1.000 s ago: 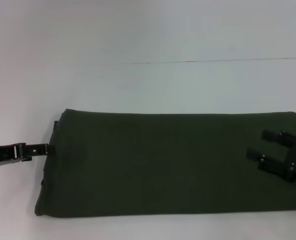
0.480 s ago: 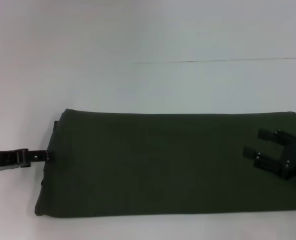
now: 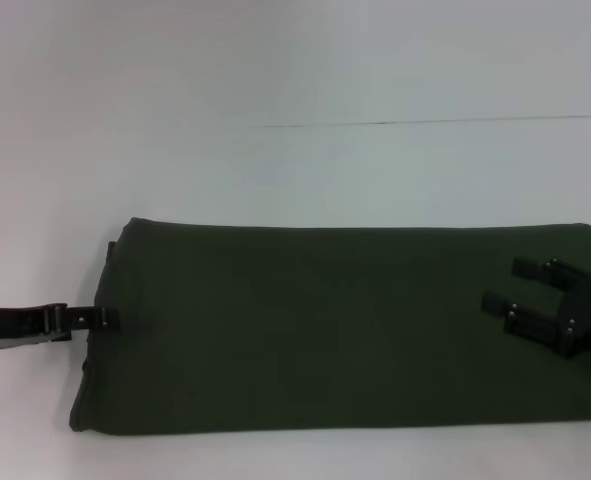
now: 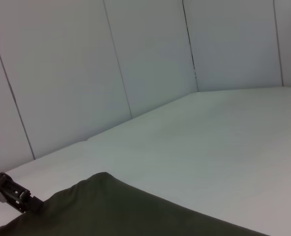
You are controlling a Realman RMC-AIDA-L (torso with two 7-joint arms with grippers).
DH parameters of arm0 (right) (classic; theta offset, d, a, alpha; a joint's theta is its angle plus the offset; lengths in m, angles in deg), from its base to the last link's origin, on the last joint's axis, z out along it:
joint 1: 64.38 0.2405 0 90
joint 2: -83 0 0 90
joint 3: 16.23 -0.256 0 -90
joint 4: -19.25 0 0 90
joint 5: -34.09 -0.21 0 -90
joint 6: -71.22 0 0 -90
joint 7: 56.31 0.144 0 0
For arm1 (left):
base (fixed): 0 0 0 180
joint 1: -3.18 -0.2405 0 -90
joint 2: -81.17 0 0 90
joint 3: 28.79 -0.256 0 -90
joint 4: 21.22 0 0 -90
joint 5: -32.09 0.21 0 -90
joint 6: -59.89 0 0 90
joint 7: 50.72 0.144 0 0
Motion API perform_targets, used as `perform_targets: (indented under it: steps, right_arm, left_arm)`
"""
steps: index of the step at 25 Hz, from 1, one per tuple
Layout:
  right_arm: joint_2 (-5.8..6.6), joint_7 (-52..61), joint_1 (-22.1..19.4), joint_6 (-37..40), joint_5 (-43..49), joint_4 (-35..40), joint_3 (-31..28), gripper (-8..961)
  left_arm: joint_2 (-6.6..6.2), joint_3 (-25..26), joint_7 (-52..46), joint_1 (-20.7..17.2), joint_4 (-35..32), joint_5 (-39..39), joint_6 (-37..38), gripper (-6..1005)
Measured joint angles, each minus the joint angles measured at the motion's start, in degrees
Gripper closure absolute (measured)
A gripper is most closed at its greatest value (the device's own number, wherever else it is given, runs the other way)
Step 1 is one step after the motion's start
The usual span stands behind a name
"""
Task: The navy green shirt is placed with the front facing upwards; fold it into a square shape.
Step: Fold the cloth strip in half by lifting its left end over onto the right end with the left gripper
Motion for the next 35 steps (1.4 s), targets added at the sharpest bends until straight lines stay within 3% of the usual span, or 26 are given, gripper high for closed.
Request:
perform_targets:
  steps: [35]
  right_arm:
    - [0.00,1.70,-0.23,-0.55,0.00,0.01,-0.01,173]
  left_arm:
    - [-0.15,-1.49,0.29,2.11,5.41,-0.58,2.24,126]
